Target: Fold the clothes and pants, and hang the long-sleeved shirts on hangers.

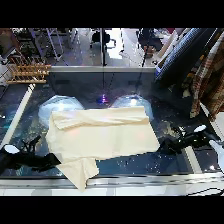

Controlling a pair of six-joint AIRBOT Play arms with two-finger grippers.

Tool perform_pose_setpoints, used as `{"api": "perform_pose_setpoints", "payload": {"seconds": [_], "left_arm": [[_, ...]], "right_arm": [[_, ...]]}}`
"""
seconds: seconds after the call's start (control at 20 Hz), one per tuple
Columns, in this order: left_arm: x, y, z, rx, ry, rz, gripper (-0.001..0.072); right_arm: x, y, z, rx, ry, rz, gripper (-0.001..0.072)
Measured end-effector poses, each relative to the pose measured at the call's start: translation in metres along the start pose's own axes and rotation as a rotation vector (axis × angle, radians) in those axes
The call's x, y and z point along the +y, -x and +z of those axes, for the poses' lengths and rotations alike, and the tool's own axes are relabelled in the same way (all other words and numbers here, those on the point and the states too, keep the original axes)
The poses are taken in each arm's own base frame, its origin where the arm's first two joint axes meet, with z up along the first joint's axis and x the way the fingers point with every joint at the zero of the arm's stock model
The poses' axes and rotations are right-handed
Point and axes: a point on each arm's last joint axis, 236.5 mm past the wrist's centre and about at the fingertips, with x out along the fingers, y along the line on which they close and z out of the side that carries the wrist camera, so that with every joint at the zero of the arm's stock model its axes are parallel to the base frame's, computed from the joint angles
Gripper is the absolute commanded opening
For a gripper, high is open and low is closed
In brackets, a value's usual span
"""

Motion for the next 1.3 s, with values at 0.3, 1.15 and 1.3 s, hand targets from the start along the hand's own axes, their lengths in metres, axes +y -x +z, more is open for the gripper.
{"api": "perform_pose_setpoints", "payload": {"seconds": [0.3, 1.15, 1.3], "left_arm": [[-0.018, -0.016, 0.001, -0.017, -0.085, 0.015, 0.0005], [-0.081, 0.121, 0.121, -0.291, -0.014, -0.482, 0.0005], [-0.081, 0.118, 0.118, -0.259, -0.013, -0.496, 0.0004]], "right_arm": [[0.008, -0.007, 0.023, -0.099, 0.034, 0.022, 0.0016], [0.076, 0.040, 0.061, -0.185, 0.201, -0.120, 0.0343], [0.043, 0.014, 0.025, -0.077, 0.104, -0.111, 0.0364]]}}
